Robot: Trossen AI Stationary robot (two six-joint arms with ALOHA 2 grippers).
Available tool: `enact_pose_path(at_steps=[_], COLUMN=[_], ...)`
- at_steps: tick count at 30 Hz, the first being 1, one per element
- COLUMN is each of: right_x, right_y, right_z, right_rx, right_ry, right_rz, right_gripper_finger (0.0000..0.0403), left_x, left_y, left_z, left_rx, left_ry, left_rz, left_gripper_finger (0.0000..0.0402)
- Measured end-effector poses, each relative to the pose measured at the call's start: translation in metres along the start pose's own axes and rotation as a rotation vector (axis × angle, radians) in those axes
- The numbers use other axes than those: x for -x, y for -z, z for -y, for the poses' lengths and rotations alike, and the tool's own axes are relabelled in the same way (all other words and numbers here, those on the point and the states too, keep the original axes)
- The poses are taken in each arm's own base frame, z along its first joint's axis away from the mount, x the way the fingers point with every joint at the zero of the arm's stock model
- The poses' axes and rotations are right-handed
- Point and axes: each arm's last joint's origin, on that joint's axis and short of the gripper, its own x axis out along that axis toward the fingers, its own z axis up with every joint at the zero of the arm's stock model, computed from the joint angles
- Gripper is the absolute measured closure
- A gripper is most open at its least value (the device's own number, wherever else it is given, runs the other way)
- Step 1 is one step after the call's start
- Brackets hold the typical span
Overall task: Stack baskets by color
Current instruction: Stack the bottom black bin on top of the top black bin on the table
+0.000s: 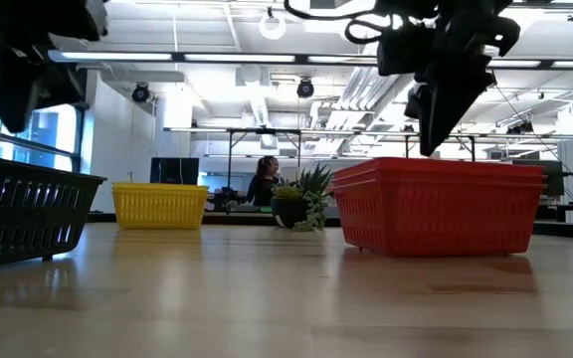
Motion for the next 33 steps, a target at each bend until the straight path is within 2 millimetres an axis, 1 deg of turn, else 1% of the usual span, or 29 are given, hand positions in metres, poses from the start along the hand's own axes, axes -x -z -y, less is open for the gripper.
enact_pose_path(at_steps=[4,8,14,21,25,33], right_x=[-0.001,-0.001,-0.001,-0.001,-0.001,-0.001], right_y=[0.0,0.0,-0.001,-0.002,-0.002,-0.002], right_z=[-0.005,-0.01,-0.014,-0.014,-0.014,-0.014], right_rx=[0.005,0.021,0.038,0.043,0.045,0.041], right_ry=[-0.009,-0.014,-0.022,-0.023,-0.023,-0.015], right_rz=[0.009,0.018,0.035,0.038,0.038,0.039], right_gripper_finger=[0.0265,0.0265,0.0265,0.0265,0.0265,0.0265], left_x=[0.0,-0.002,-0.014,-0.024,-0.028,-0.029], left_y=[0.007,0.014,0.025,0.035,0.037,0.036], left_z=[0.008,0.01,0.001,-0.007,-0.009,-0.008], left_rx=[-0.031,-0.045,0.013,0.031,0.031,0.032], left_ry=[-0.014,-0.051,-0.091,-0.101,-0.096,-0.087], left_rz=[0.006,0.014,-0.032,-0.079,-0.074,-0.065], left_gripper_finger=[0.0235,0.0236,0.0236,0.0236,0.0236,0.0236])
